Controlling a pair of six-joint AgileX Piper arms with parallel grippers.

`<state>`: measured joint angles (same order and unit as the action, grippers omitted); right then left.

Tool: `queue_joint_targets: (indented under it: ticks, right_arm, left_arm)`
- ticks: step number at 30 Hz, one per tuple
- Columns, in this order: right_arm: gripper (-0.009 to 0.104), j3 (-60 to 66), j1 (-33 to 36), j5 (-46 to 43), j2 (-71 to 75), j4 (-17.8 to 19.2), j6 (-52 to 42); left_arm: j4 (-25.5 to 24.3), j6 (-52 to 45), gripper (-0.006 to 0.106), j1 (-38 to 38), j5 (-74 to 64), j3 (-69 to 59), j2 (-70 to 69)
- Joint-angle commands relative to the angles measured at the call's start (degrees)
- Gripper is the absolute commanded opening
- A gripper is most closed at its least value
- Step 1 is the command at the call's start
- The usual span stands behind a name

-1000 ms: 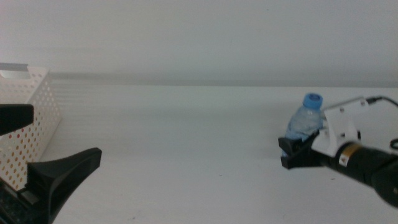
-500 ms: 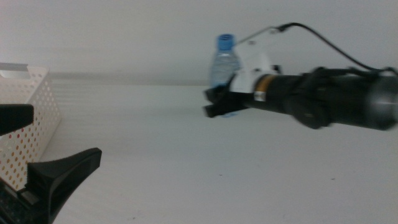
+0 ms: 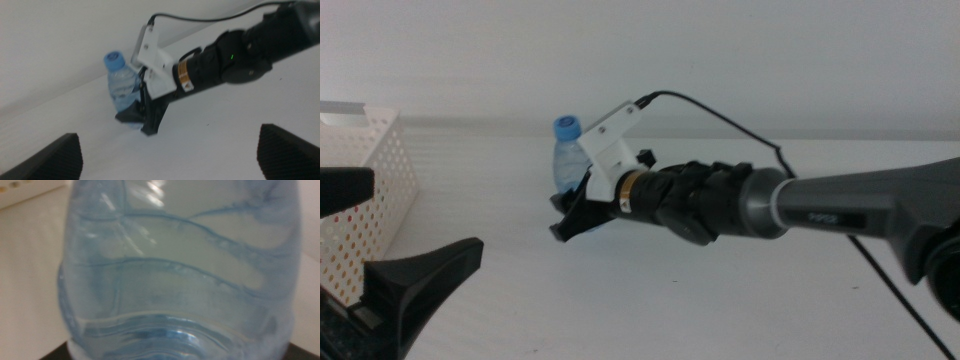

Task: Use arms to grab the bottles and put them into the dustbin to the left of the table.

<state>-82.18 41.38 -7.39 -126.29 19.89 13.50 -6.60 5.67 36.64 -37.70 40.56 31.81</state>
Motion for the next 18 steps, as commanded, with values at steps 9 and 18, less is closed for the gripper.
queue_joint_targets:
  ticks: [9, 18]
  right_arm:
    - [0.015, -1.0, 1.1, -3.7, -2.8, 0.4, -0.7]
    - [0.082, -0.9, 1.9, 4.7, -0.2, 0.4, 0.3]
  left_arm:
    - [0.0, 0.3, 0.094, 0.5, 1.0, -0.3, -0.1]
    - [0.0, 0.3, 0.094, 0.5, 1.0, -0.3, -0.1]
